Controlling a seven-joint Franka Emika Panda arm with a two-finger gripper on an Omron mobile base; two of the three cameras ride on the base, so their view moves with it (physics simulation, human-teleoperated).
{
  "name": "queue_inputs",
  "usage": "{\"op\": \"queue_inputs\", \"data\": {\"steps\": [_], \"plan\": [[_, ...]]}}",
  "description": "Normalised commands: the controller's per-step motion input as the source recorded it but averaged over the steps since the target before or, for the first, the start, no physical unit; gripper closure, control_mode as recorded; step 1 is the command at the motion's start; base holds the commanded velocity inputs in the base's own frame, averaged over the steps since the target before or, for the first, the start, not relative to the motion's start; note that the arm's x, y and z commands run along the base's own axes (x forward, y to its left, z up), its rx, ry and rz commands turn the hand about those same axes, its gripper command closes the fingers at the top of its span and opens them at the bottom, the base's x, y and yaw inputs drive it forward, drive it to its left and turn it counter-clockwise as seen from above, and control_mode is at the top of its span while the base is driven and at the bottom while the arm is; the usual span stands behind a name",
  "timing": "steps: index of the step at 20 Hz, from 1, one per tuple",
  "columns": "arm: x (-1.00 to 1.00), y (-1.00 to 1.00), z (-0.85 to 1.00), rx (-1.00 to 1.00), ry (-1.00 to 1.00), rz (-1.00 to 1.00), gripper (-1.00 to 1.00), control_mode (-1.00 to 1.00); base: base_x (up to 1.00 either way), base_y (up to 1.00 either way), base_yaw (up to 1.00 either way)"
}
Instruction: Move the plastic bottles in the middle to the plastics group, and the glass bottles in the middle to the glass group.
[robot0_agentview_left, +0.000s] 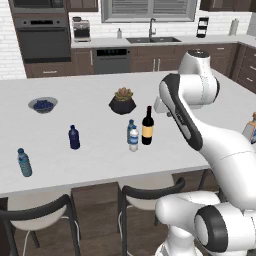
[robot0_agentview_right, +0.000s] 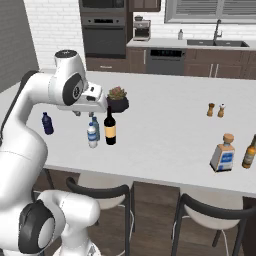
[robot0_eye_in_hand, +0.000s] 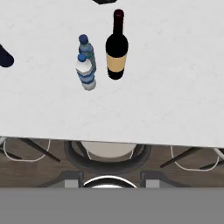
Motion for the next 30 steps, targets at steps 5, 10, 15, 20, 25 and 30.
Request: {"op": "queue_inputs", "data": {"steps": [5, 10, 15, 20, 25, 30], "plan": [[-0.03, -0.03, -0.04, 0.00, 0.00, -0.04, -1.00, -1.00, 0.00, 0.00, 0.00], [-0.02, -0.31, -0.18, 0.00, -0.05, -0.01, -1.00, -1.00, 0.00, 0.00, 0.00], [0.07, -0.16, -0.13, 0.00, -0.23, 0.00, -1.00, -1.00, 0.00, 0.00, 0.00], [0.46, 0.00, 0.00, -0.02, -0.29, 0.05, -1.00, -1.00, 0.00, 0.00, 0.00], [0.63, 0.00, 0.11, -0.04, -0.03, 0.03, -1.00, -1.00, 0.00, 0.00, 0.00], [0.20, 0.00, 0.00, 0.00, 0.09, 0.11, -1.00, -1.00, 0.00, 0.00, 0.00]]}}
